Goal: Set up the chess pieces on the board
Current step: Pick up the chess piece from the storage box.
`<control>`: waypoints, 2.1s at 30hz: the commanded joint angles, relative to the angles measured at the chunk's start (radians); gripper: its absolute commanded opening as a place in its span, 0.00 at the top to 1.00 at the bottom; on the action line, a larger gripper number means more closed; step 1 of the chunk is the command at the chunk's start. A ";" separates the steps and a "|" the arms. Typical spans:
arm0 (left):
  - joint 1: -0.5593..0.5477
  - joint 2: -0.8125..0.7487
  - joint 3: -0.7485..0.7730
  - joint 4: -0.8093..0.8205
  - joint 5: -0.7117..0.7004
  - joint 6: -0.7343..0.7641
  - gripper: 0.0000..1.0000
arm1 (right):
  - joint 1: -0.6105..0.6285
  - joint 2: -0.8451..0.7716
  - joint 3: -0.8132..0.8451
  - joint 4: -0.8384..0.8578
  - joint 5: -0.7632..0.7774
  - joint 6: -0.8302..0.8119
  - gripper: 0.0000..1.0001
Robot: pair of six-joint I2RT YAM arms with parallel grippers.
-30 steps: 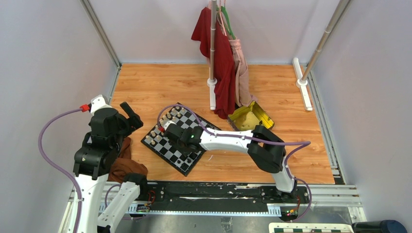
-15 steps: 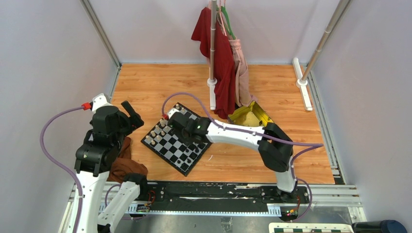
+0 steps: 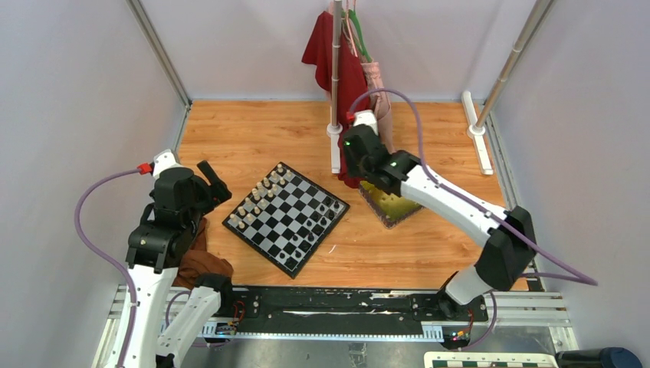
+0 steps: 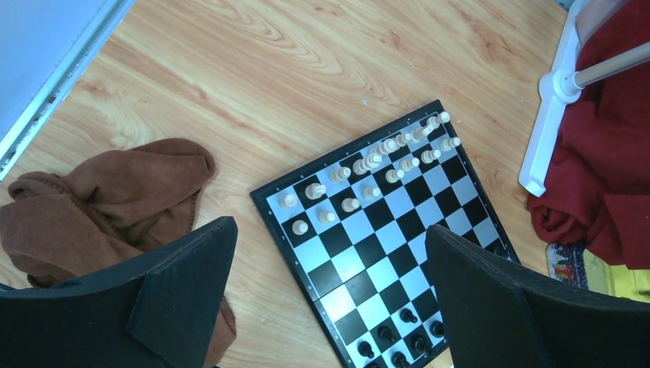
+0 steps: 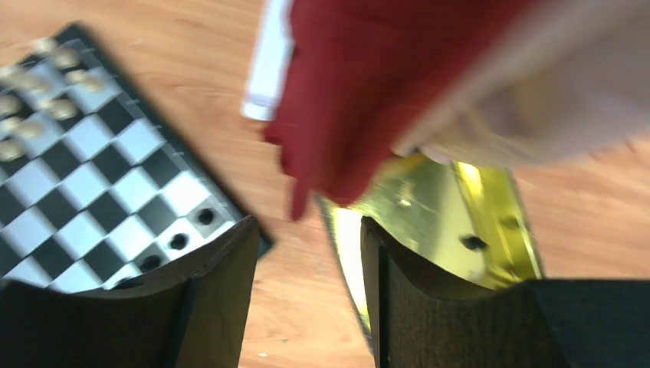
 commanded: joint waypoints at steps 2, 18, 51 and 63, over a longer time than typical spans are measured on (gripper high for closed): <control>0.007 -0.004 -0.034 0.050 0.018 -0.025 0.00 | -0.117 -0.119 -0.165 -0.031 0.136 0.116 0.41; 0.007 0.013 -0.058 0.067 0.016 -0.030 0.00 | -0.428 -0.162 -0.433 -0.001 0.012 0.341 0.38; 0.007 0.048 -0.084 0.082 -0.003 -0.019 0.00 | -0.546 0.071 -0.413 0.118 -0.052 0.348 0.55; 0.007 0.056 -0.085 0.084 -0.006 -0.016 0.00 | -0.559 0.102 -0.395 0.127 -0.063 0.344 0.66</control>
